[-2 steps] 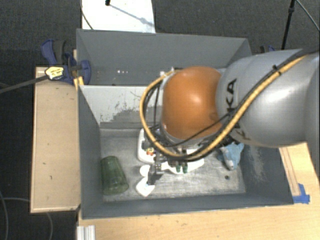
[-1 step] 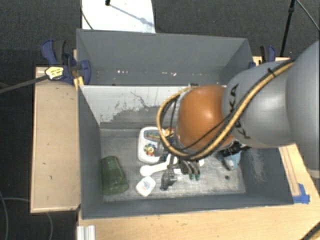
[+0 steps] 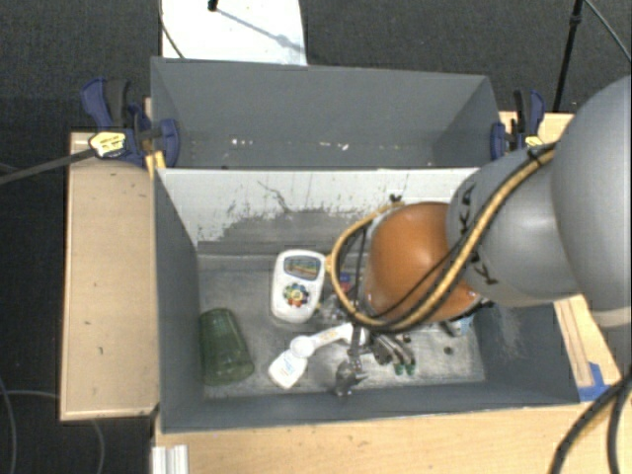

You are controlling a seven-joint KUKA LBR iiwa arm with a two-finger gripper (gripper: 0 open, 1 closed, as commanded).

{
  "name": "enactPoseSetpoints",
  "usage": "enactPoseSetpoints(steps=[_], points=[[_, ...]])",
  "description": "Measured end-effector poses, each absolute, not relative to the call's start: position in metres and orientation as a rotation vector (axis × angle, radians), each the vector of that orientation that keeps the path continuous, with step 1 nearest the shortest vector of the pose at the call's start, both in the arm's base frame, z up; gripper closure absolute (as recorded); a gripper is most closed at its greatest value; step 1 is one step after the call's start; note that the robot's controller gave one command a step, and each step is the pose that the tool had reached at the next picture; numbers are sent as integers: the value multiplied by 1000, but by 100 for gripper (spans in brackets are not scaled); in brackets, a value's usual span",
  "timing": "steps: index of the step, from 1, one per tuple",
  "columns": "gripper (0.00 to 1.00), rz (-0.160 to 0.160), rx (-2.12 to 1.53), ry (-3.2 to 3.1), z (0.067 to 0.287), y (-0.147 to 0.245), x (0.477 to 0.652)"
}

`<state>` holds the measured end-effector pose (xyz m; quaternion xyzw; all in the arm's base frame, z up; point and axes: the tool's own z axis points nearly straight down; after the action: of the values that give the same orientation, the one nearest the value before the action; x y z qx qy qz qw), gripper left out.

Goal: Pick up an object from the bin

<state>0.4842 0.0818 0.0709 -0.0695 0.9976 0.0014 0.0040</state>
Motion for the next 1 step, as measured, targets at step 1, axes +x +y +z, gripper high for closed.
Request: enactPoseSetpoints(steps=[1], points=[[0,6,48,3139,72,88,487]])
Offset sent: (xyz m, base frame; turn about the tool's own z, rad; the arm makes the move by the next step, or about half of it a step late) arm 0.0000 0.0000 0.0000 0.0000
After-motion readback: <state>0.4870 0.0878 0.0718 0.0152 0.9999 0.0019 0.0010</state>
